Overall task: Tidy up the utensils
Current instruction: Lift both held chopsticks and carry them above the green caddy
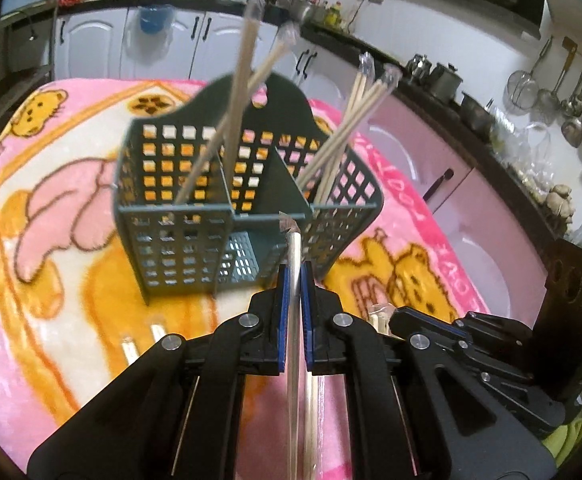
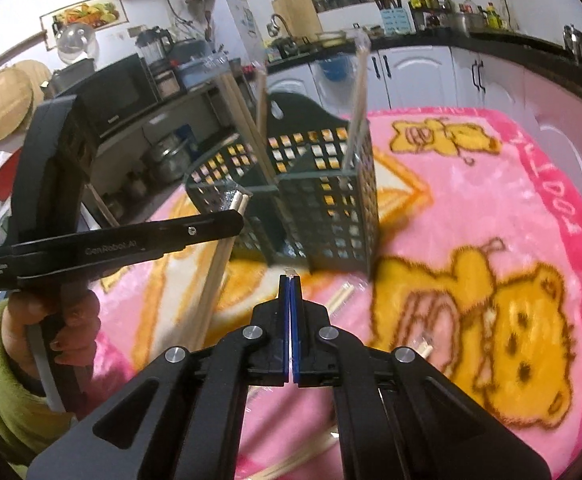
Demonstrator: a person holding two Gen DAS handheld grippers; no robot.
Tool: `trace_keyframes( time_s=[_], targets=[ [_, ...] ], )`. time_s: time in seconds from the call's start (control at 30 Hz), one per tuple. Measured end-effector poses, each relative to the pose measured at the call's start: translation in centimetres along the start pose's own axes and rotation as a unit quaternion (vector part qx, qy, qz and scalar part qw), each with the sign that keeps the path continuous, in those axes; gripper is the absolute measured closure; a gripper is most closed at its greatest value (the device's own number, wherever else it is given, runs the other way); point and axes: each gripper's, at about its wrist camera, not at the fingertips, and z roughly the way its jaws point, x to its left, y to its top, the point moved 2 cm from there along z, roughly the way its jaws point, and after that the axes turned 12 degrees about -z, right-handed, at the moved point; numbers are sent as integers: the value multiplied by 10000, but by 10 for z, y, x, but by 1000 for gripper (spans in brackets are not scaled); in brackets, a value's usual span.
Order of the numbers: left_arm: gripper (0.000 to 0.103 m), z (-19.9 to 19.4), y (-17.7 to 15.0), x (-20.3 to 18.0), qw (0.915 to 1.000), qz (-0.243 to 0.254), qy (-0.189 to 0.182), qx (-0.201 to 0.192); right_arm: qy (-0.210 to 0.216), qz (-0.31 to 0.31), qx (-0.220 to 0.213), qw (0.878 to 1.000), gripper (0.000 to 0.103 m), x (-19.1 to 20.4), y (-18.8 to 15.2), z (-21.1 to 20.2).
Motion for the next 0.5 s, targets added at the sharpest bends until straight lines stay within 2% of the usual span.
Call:
trace_keyframes(
  time_s=[0.5],
  targets=[
    [100,-47,22,-5,9979,31,-200,-612,107,-444,-554,9974,102,34,42,-29]
  ],
)
